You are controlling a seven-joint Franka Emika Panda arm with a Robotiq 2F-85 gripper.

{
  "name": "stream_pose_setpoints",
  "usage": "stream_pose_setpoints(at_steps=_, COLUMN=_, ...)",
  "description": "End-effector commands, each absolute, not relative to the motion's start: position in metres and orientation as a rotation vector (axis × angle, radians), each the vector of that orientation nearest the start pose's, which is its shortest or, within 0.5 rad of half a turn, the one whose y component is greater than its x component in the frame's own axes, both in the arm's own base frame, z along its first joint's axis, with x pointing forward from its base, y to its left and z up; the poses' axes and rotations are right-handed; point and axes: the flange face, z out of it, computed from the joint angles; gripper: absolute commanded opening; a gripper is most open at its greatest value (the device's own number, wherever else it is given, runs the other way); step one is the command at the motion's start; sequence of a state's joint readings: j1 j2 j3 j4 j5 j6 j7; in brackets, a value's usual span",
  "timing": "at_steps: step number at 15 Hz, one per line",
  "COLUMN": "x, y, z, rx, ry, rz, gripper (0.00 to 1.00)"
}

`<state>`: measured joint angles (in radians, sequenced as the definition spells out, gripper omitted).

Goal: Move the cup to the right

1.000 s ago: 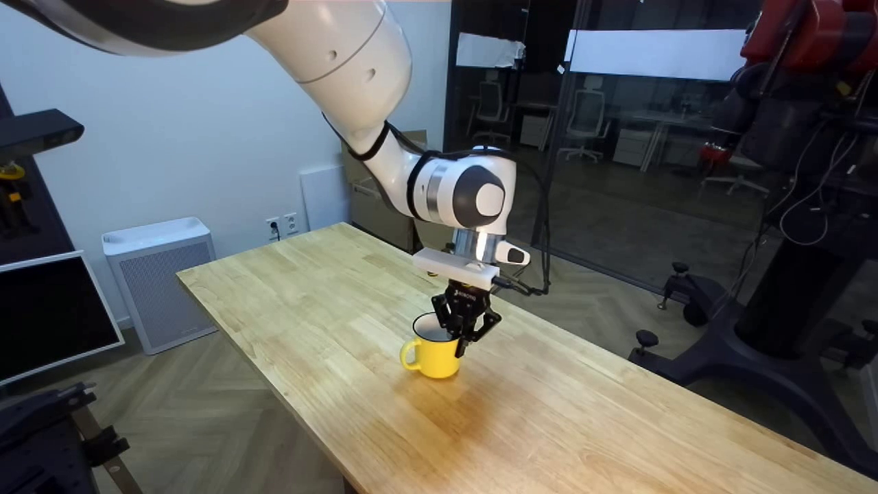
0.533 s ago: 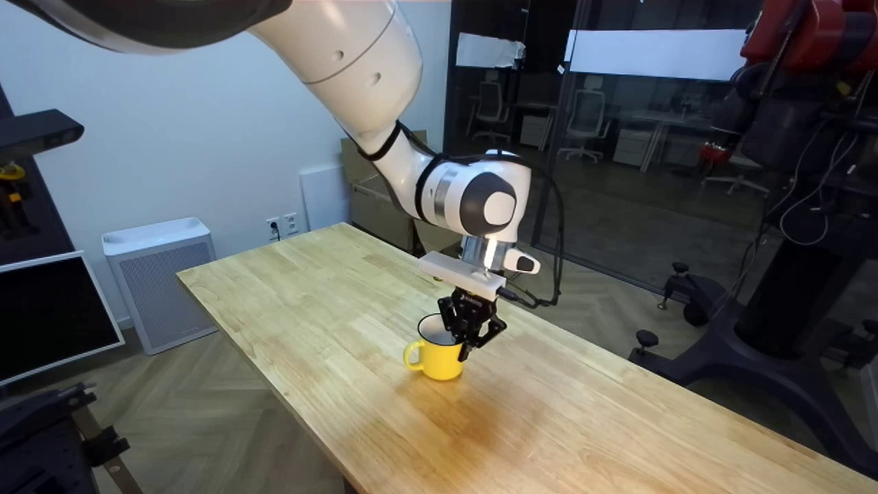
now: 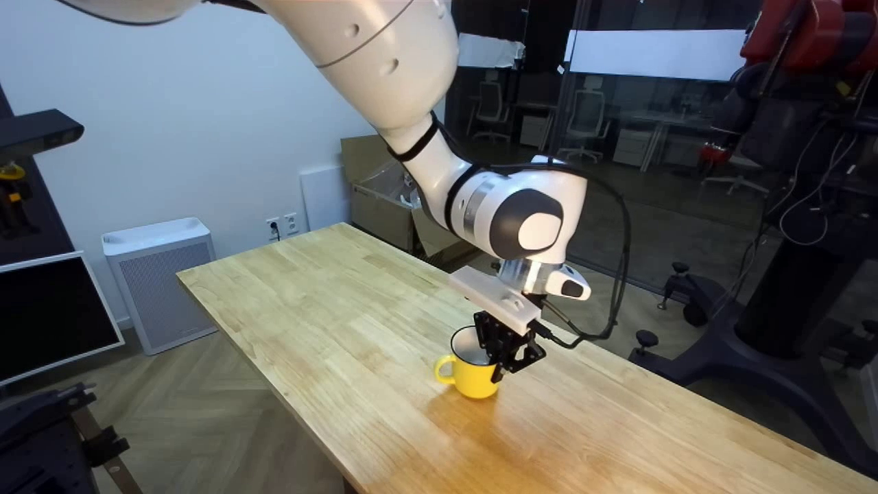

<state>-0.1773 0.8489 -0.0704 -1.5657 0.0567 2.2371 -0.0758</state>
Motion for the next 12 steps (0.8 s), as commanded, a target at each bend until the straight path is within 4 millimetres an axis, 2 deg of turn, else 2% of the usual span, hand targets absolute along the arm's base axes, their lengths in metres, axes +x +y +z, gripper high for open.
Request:
stream_pose_setpoints(at_steps=1, x=0.642, y=-0.174, z=0.152, rx=-3.085, ry=0.44, rz=0.218, gripper=0.03)
stream_pose_setpoints(at_steps=7, x=0.625, y=-0.187, z=0.149, rx=-3.051, ry=0.55, rz=0.287, gripper=0.03)
stream_pose_setpoints(at_steps=12, x=0.608, y=-0.207, z=0.141, rx=-3.023, ry=0.673, rz=0.312, gripper=0.03)
